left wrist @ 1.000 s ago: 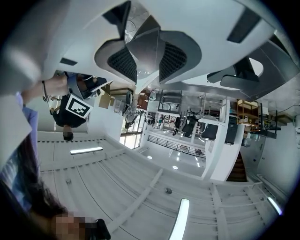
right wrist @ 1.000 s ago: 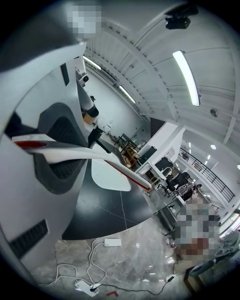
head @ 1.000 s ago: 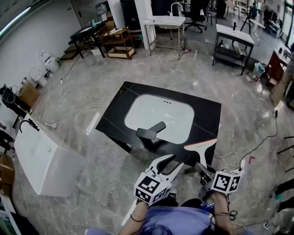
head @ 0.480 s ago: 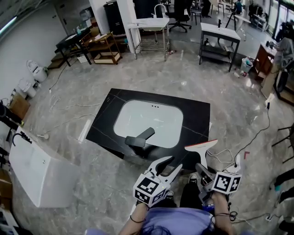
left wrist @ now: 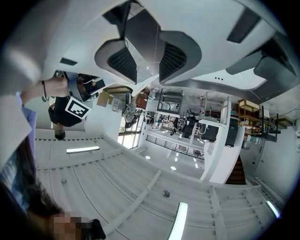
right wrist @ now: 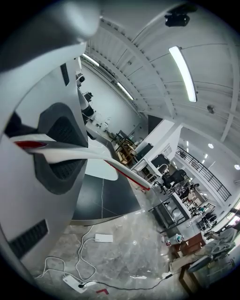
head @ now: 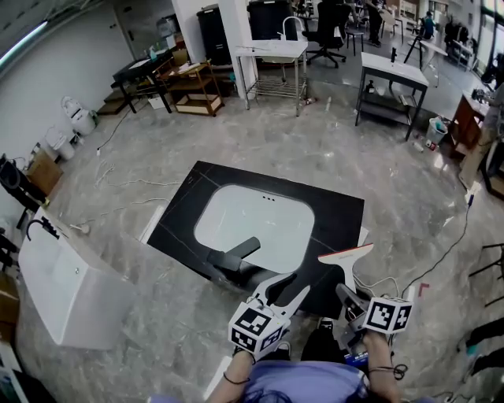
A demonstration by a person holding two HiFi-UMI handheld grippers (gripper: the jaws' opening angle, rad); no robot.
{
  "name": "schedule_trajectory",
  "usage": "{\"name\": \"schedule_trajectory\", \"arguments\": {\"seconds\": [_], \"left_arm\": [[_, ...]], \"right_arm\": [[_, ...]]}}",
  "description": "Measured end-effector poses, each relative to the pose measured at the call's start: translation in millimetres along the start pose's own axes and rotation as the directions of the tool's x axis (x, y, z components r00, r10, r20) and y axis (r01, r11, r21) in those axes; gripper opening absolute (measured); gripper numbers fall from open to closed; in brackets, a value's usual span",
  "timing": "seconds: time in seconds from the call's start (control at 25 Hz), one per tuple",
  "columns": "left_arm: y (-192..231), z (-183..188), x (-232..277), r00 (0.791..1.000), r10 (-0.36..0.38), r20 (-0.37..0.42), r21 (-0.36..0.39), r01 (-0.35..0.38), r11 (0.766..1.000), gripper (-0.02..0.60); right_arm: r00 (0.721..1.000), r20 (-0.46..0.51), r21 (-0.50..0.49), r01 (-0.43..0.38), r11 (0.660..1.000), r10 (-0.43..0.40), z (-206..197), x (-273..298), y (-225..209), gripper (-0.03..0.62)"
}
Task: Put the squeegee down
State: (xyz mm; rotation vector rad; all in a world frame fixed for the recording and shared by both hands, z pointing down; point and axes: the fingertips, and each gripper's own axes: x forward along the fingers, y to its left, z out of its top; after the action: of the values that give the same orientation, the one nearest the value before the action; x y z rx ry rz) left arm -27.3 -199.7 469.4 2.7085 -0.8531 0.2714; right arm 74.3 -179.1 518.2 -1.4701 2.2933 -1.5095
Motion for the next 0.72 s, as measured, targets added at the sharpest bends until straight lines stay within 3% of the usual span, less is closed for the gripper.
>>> {"name": "schedule_trajectory", "arguments": {"seconds": [0.4, 0.72], "left_arm": [[-13, 17, 73, 1.0, 0.023, -0.017, 0.044, -0.022, 0.999, 0.16], [-10, 20, 102, 0.998, 0.056, -0.026, 0.027, -0.056, 0.998, 0.161]], "right_arm": [[0.999, -0.041, -0.078, -0.021, 0.997, 0.018, 81, 32, -58, 0.046], [0.983, -0.183, -0.129, -0.047, 0.99, 0.023, 99, 86, -97, 0.046]]}}
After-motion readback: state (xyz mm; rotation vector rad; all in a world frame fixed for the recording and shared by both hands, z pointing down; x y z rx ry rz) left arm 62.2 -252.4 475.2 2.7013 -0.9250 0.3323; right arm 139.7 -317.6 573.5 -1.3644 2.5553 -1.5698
